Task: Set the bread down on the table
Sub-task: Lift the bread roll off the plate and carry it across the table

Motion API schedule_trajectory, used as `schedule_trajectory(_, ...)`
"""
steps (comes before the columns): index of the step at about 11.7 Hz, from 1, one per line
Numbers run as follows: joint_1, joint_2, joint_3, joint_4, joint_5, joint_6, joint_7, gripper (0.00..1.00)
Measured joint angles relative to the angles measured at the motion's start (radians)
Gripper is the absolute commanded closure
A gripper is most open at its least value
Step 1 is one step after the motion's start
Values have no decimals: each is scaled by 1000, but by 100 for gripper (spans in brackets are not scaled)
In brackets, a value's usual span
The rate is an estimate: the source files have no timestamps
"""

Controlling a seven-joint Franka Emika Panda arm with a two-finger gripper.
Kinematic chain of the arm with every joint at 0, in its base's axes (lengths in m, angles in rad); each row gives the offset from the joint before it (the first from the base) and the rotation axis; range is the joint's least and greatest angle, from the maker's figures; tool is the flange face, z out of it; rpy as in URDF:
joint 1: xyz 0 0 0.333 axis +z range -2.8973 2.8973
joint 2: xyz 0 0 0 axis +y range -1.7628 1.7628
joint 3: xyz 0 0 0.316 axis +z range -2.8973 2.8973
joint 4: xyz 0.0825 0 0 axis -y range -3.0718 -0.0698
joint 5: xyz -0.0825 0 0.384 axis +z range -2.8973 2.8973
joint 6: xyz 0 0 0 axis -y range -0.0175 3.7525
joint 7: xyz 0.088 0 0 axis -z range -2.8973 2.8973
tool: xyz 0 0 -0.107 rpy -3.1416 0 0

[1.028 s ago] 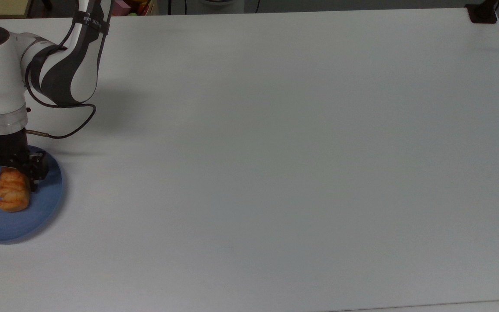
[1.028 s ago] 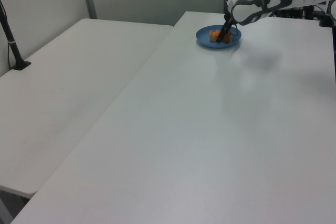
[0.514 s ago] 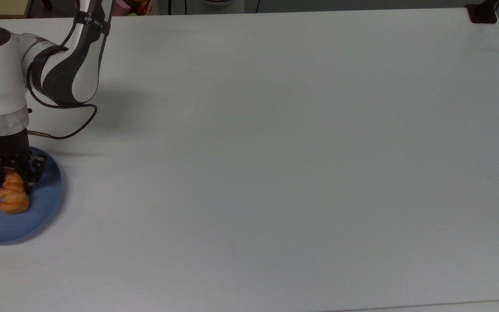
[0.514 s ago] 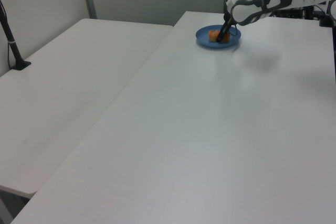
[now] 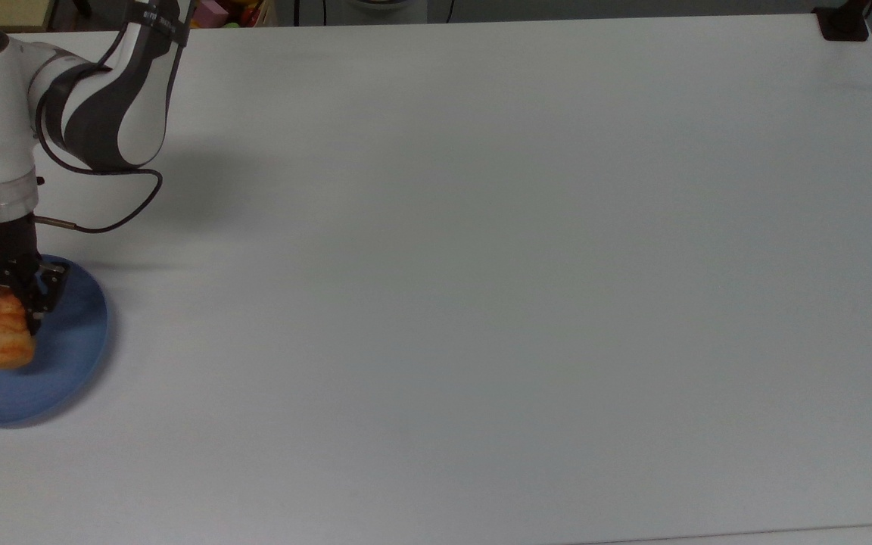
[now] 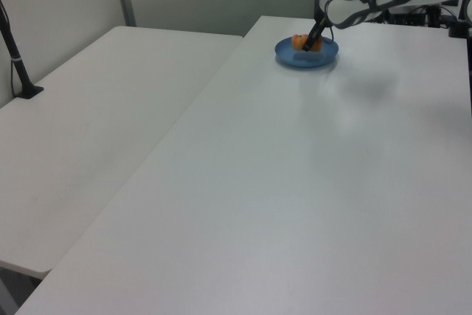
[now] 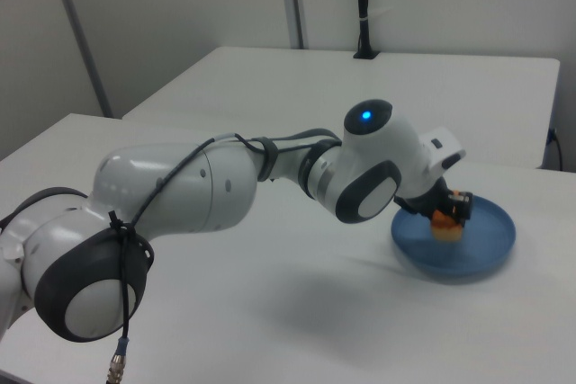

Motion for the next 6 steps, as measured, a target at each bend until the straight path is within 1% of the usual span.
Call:
schedule_trajectory(3,1,-56,5,-7,0,-15,0,48)
schedule_trajectory(6,5,-195,28,-57,1,-119,1,48)
